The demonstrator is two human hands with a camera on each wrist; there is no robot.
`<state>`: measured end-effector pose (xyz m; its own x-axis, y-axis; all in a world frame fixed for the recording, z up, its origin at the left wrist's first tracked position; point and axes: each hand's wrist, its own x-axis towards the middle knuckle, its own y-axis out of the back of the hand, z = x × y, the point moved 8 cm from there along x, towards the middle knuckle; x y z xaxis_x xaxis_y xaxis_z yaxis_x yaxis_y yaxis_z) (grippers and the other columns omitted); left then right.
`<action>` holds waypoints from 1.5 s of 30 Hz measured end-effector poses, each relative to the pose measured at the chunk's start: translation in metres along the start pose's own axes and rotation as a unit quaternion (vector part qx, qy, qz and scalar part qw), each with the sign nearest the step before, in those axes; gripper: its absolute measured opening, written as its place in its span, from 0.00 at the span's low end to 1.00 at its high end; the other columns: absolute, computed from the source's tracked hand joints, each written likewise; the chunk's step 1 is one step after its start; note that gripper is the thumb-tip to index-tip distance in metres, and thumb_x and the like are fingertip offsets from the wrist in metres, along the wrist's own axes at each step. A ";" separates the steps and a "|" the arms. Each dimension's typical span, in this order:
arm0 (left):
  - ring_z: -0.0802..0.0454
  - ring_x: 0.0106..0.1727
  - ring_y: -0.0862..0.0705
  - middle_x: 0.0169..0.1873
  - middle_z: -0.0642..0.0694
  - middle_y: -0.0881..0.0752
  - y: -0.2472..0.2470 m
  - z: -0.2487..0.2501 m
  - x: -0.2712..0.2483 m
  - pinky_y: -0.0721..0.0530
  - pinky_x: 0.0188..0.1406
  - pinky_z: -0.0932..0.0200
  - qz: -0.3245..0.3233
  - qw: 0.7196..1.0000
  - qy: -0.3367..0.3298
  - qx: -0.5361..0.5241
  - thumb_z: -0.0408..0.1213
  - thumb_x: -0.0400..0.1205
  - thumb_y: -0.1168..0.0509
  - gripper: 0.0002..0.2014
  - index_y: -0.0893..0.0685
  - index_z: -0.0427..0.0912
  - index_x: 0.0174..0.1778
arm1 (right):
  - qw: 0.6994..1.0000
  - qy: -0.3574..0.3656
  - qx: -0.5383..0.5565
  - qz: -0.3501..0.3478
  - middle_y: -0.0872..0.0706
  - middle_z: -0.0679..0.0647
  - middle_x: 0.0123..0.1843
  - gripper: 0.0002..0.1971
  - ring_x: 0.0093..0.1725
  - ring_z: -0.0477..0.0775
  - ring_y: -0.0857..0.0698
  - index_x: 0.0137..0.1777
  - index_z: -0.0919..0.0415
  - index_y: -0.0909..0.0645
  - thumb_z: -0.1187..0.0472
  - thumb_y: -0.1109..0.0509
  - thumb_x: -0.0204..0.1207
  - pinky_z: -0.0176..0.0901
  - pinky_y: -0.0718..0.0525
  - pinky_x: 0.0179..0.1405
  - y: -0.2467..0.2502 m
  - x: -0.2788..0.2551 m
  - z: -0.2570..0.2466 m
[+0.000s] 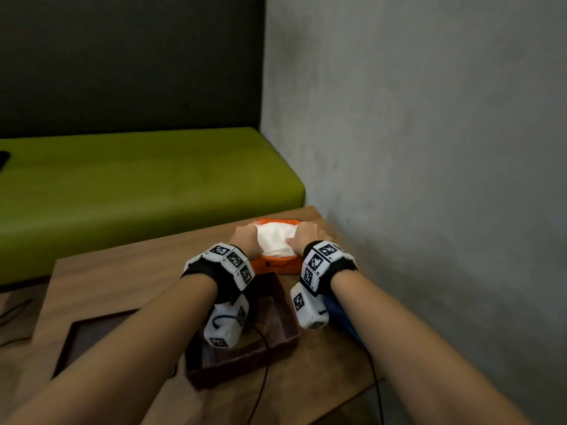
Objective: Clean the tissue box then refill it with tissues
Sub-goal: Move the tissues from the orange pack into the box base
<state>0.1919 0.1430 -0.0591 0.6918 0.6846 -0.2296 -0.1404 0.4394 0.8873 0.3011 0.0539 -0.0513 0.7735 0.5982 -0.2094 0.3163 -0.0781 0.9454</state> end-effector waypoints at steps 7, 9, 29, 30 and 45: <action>0.38 0.65 0.20 0.64 0.34 0.18 -0.008 -0.009 0.009 0.20 0.55 0.52 -0.036 0.987 0.104 -0.118 0.37 0.76 0.32 0.22 0.22 0.29 0.63 | 0.988 -0.053 0.118 -0.087 0.19 0.63 0.68 0.27 0.67 0.61 0.21 0.68 0.71 0.25 0.57 0.25 0.72 0.44 0.23 0.54 -0.002 0.012 0.009; 0.36 0.65 0.19 0.64 0.33 0.18 -0.010 -0.010 0.011 0.19 0.58 0.52 -0.049 0.975 0.116 -0.182 0.41 0.75 0.33 0.24 0.22 0.28 0.63 | 0.983 -0.052 0.148 -0.093 0.18 0.62 0.67 0.29 0.65 0.60 0.19 0.67 0.70 0.24 0.56 0.24 0.69 0.41 0.25 0.47 -0.002 0.015 0.010; 0.38 0.66 0.20 0.64 0.33 0.18 -0.006 -0.021 0.002 0.21 0.58 0.54 -0.004 0.973 0.119 -0.199 0.44 0.75 0.28 0.26 0.21 0.27 0.62 | 0.895 -0.075 0.439 -0.028 0.12 0.60 0.56 0.24 0.47 0.55 0.14 0.57 0.68 0.19 0.58 0.20 0.64 0.41 0.17 0.47 -0.005 0.009 0.019; 0.38 0.66 0.20 0.64 0.33 0.18 -0.005 -0.022 0.002 0.21 0.58 0.53 0.003 0.970 0.124 -0.208 0.44 0.74 0.27 0.28 0.22 0.27 0.62 | 0.897 -0.068 0.436 -0.030 0.12 0.59 0.54 0.23 0.48 0.55 0.14 0.55 0.66 0.19 0.56 0.20 0.63 0.43 0.15 0.51 -0.004 0.008 0.019; 0.32 0.65 0.20 0.67 0.31 0.22 0.000 -0.041 0.001 0.22 0.68 0.41 0.041 0.897 0.176 -0.403 0.58 0.77 0.48 0.36 0.25 0.30 0.68 | 0.905 0.003 0.424 0.043 0.09 0.54 0.45 0.25 0.46 0.58 0.11 0.42 0.56 0.17 0.46 0.26 0.43 0.57 0.12 0.53 0.015 -0.002 0.021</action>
<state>0.1639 0.1677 -0.0753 0.4093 0.8128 -0.4145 -0.7450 0.5600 0.3625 0.3159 0.0344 -0.0424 0.8130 0.5648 -0.1416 0.5651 -0.7068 0.4256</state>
